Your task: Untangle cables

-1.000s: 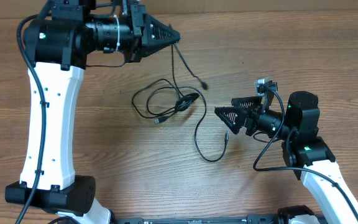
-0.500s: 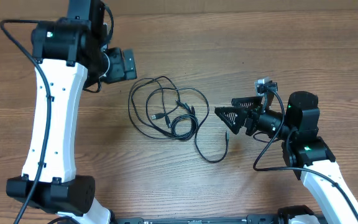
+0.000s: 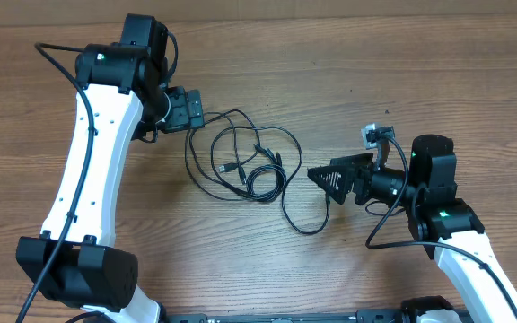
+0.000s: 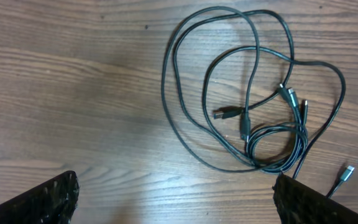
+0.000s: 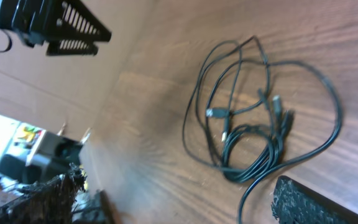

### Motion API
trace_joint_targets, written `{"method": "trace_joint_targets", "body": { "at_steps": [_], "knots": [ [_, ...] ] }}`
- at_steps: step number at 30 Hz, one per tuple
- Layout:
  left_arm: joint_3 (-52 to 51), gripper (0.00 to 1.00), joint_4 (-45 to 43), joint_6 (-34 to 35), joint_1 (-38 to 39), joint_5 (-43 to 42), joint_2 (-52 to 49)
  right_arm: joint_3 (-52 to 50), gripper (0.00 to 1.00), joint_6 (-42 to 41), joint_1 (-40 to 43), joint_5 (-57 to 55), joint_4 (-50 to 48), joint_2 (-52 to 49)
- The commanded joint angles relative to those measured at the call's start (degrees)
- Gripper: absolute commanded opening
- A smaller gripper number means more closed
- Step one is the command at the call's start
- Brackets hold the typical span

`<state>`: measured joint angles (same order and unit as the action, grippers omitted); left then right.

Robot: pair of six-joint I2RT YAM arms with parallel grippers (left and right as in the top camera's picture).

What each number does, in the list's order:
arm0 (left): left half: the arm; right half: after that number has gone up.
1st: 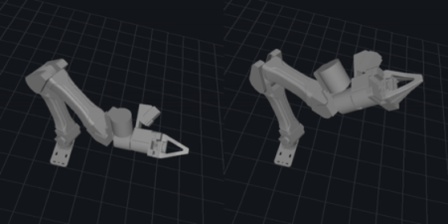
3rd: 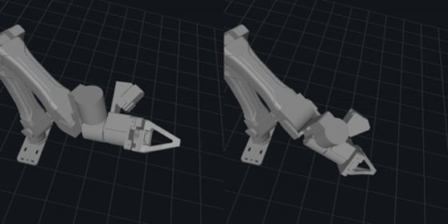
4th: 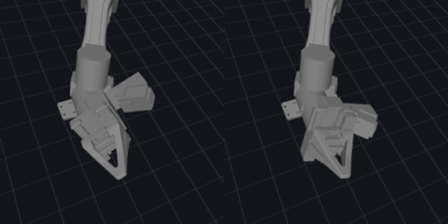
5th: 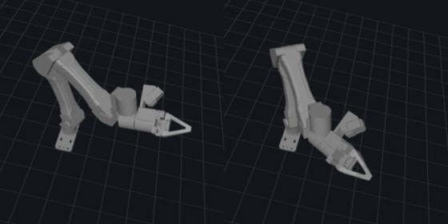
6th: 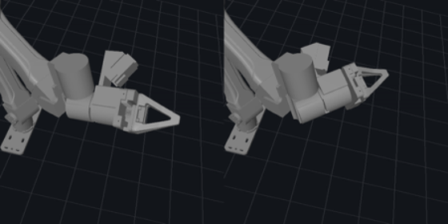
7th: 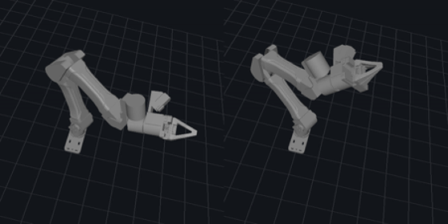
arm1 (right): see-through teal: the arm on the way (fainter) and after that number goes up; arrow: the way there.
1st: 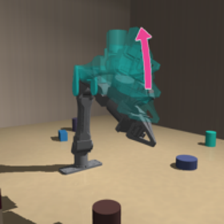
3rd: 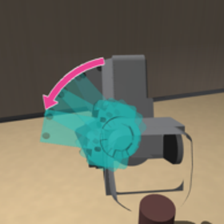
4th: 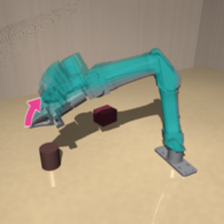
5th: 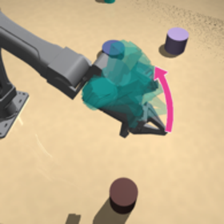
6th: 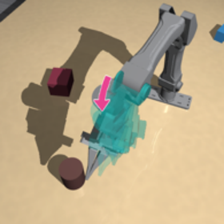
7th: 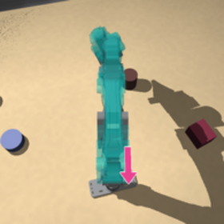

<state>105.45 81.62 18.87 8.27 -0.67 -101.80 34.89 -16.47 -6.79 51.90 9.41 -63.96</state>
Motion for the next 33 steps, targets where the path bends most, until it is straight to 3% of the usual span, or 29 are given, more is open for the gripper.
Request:
{"method": "trace_joint_targets", "body": {
  "at_steps": [1,8,15,21,33],
  "knots": [
    [-0.7,1.0,-1.2,-0.85,0.39,-0.68,0.63,0.42,1.0,-0.83,-1.01,3.52,1.75,-1.62],
    [-0.7,1.0,-1.75,-0.87,0.37,-0.66,0.63,0.42,0.99,-6.36,-10.6,2.27,-4.31,-8.04],
    [-0.7,1.0,-1.75,-0.87,0.37,-0.66,0.63,0.42,0.99,-21.22,-23.8,-13.31,-11.19,-16.59],
    [-0.7,1.0,-1.77,-0.87,0.37,-0.66,0.63,0.42,0.99,-32.28,-25.35,-22.71,-11.52,-19.85],
    [-0.7,1.0,-1.77,-0.87,0.37,-0.63,0.63,0.42,1.0,-33.29,-29.4,-25.62,-11.91,-22.34]
  ]
}}
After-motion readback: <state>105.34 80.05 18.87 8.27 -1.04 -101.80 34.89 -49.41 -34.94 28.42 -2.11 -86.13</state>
